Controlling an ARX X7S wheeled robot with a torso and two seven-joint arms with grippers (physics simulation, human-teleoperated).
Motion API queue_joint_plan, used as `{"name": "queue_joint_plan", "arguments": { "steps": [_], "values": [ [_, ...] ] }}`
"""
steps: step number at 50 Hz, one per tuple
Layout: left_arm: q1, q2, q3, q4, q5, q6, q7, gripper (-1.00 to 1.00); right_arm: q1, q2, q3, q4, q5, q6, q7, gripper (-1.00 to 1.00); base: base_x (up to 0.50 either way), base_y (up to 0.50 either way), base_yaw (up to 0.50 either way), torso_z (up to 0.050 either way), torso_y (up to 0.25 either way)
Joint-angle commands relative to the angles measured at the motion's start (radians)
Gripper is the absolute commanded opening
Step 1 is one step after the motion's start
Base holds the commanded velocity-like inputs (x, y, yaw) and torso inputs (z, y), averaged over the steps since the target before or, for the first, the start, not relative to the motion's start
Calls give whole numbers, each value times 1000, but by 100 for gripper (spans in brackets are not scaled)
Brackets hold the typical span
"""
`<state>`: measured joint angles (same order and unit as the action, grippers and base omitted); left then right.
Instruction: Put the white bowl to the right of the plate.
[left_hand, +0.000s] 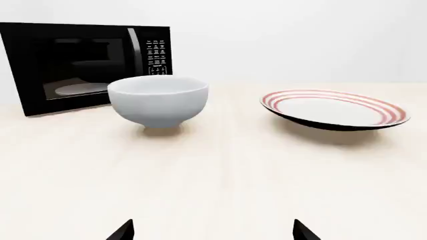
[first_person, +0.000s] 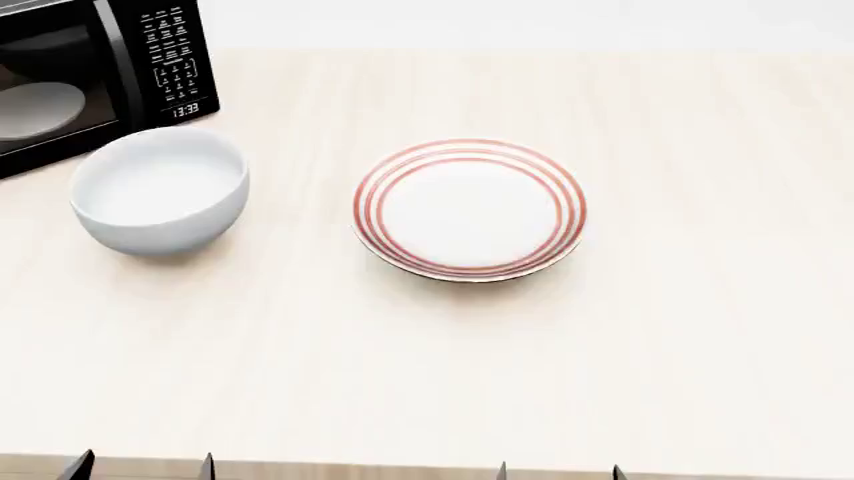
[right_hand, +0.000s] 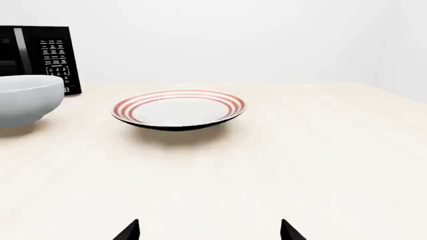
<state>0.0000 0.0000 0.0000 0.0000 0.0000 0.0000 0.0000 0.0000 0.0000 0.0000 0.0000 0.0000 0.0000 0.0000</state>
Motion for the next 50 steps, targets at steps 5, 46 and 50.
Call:
{"name": "queue_joint_plan", "arguments": {
  "steps": [5,46,50],
  "values": [
    [1,-25,33,10,-20,-22,-25,100,-6,26,-36,-21,23,30,20,100,0,0,0,0,0],
    [-318,-155,23,594,-185,-742,-57,100,238,141,115,-622,299,759,32,100,83,142,0,0,0],
    [-329,-158,29,611,-182,-756,-68,100,245,146,115,-628,300,755,37,100,380,178,0,0,0]
  ]
}}
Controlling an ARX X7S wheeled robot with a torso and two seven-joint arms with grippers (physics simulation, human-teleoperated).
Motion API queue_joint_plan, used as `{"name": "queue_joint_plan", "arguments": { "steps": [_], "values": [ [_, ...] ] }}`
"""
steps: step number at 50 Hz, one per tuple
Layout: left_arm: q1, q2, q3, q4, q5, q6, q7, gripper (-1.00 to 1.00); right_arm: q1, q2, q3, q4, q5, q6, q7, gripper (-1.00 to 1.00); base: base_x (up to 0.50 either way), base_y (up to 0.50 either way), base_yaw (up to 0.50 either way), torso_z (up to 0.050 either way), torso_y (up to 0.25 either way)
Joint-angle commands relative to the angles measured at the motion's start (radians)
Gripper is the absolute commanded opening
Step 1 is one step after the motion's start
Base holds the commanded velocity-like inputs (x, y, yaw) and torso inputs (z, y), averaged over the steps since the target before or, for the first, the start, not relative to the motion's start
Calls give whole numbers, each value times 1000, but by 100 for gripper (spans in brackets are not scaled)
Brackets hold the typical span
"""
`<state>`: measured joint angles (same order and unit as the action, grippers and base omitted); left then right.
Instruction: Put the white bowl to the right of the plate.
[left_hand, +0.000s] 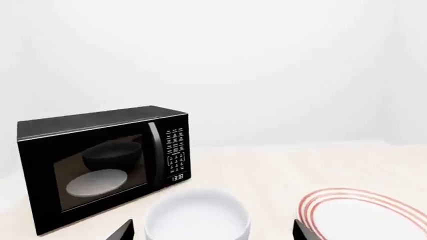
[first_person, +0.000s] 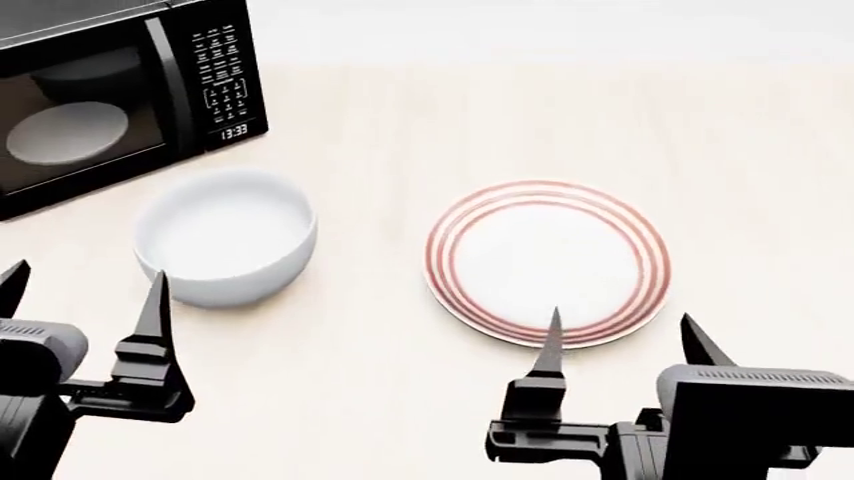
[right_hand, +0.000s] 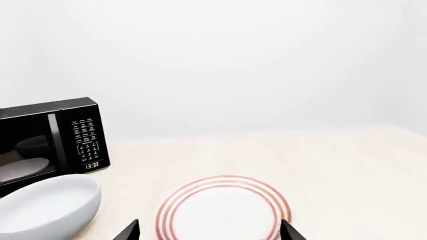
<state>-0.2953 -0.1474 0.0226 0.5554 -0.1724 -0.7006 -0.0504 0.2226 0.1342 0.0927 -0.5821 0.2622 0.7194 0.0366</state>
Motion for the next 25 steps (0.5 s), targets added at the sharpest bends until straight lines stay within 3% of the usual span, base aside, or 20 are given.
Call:
{"name": "queue_joint_plan", "arguments": {
  "steps": [1,18,25],
  "values": [
    [-34,-11,8,56,-8,-55,-20,100,23,12,23,-46,38,33,1,100,430,0,0,0,0],
    [-42,-19,19,78,-15,-66,-39,100,21,25,10,-49,36,8,19,100,494,-13,0,0,0],
    [-41,-23,19,83,-20,-65,-45,100,26,31,2,-43,33,9,29,100,500,203,0,0,0]
  ]
}}
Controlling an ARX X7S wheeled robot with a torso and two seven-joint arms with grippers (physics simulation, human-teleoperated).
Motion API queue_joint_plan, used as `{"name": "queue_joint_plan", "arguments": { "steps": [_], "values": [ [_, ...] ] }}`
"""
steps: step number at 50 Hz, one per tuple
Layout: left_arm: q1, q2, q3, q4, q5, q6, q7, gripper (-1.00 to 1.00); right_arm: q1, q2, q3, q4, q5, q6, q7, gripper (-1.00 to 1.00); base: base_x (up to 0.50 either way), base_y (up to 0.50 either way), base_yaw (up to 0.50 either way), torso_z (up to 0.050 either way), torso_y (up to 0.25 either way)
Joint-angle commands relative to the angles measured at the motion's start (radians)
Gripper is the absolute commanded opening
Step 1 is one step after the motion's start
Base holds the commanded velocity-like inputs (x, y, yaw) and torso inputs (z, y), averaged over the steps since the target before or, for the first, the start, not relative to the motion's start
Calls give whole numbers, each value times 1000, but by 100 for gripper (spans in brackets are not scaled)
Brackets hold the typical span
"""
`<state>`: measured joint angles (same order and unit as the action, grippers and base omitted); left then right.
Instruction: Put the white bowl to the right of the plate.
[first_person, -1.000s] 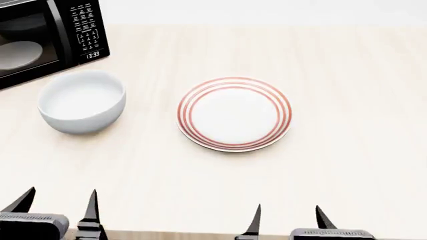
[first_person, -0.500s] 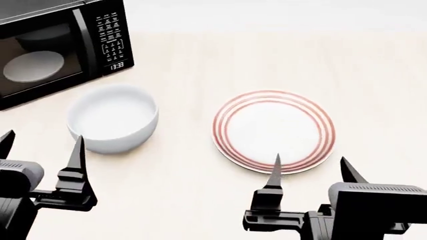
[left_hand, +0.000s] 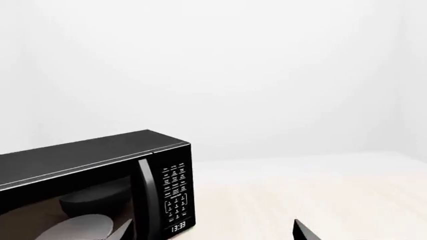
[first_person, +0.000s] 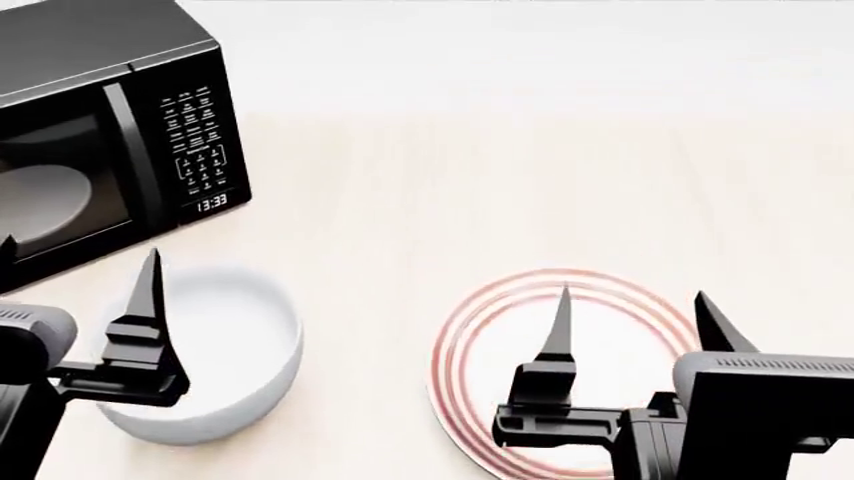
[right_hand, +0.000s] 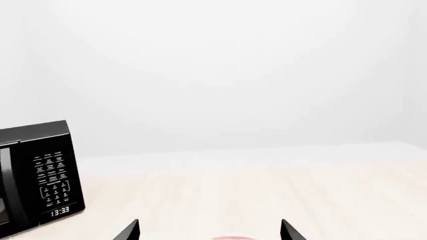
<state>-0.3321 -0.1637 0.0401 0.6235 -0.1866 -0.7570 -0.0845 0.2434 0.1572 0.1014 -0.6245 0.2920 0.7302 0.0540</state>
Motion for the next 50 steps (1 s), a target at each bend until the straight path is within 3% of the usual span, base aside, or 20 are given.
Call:
{"name": "queue_joint_plan", "arguments": {
  "steps": [1,29,33,36,40,45,47,50],
  "values": [
    [-4,-6,0,16,-9,-10,-11,100,6,8,-5,-2,6,1,12,100,500,254,0,0,0],
    [-2,-20,4,9,-26,4,-28,100,29,20,-43,40,-5,24,58,100,468,6,0,0,1],
    [0,-22,-1,5,-17,0,-45,100,95,-21,-21,18,-29,161,180,100,0,0,0,0,0],
    [9,-21,-16,9,-13,7,-60,100,128,26,-115,-20,-64,304,204,100,0,0,0,0,0],
    [17,-28,-27,26,-8,-15,-78,100,153,78,-227,-89,-114,335,223,100,0,0,0,0,0],
    [33,-10,-96,33,-66,-39,-72,100,223,52,-203,-41,-22,387,136,100,0,0,0,0,0],
    [41,-54,-36,50,27,-47,-119,100,260,56,-204,-21,36,408,64,100,0,0,0,0,0],
    [58,-54,-70,79,2,-52,-112,100,300,53,-190,-20,107,465,-1,100,0,0,0,0,0]
  ]
}}
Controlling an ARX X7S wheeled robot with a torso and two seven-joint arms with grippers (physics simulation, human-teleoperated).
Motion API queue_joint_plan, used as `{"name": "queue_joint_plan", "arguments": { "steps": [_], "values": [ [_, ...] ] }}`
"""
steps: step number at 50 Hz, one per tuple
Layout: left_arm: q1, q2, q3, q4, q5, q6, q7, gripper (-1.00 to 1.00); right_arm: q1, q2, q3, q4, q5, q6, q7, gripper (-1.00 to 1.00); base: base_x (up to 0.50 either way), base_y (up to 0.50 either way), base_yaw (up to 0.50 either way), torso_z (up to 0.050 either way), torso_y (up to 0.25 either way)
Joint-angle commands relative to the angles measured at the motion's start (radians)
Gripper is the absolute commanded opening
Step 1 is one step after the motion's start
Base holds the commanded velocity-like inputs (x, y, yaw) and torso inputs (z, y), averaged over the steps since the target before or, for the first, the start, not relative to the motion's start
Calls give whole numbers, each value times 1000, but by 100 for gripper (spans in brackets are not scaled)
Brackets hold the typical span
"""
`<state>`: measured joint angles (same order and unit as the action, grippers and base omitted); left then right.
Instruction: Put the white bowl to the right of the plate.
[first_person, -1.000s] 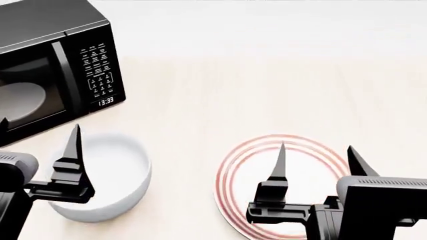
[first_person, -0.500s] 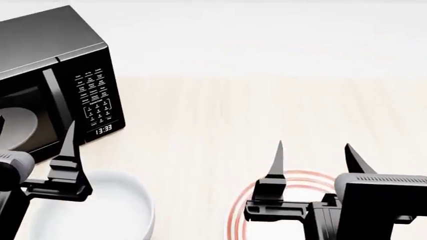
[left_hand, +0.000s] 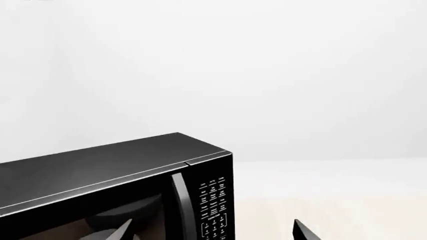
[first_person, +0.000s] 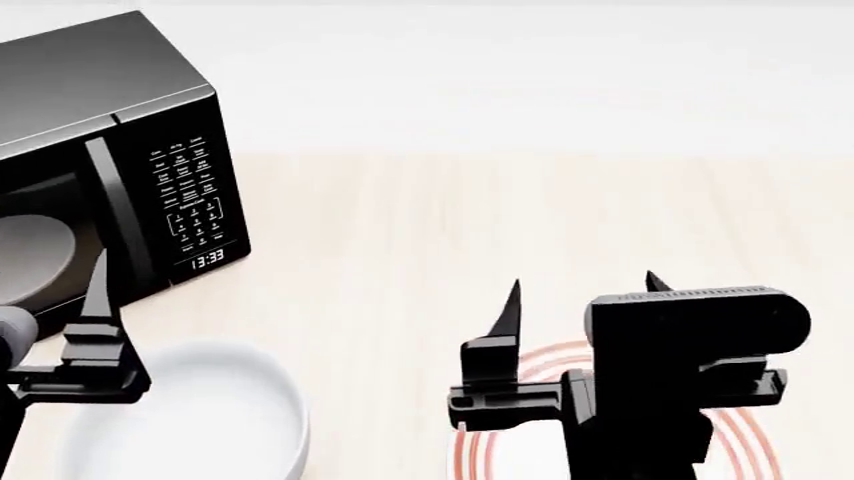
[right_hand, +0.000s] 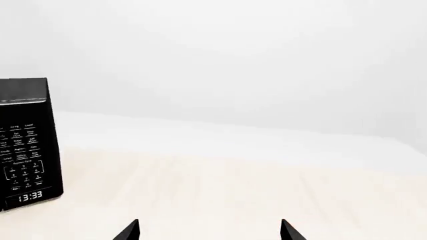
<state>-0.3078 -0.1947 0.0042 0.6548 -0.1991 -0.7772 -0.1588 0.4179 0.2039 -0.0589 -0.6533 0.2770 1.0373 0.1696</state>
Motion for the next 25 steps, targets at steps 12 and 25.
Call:
{"name": "queue_joint_plan", "arguments": {
  "steps": [12,25],
  "values": [
    [81,-44,-142,140,7,-97,-83,100,247,-33,-131,54,147,219,-126,100,0,0,0,0,1],
    [113,-52,-209,154,-4,-86,-92,100,376,-202,-90,172,266,438,201,100,0,0,0,0,0]
  ]
}}
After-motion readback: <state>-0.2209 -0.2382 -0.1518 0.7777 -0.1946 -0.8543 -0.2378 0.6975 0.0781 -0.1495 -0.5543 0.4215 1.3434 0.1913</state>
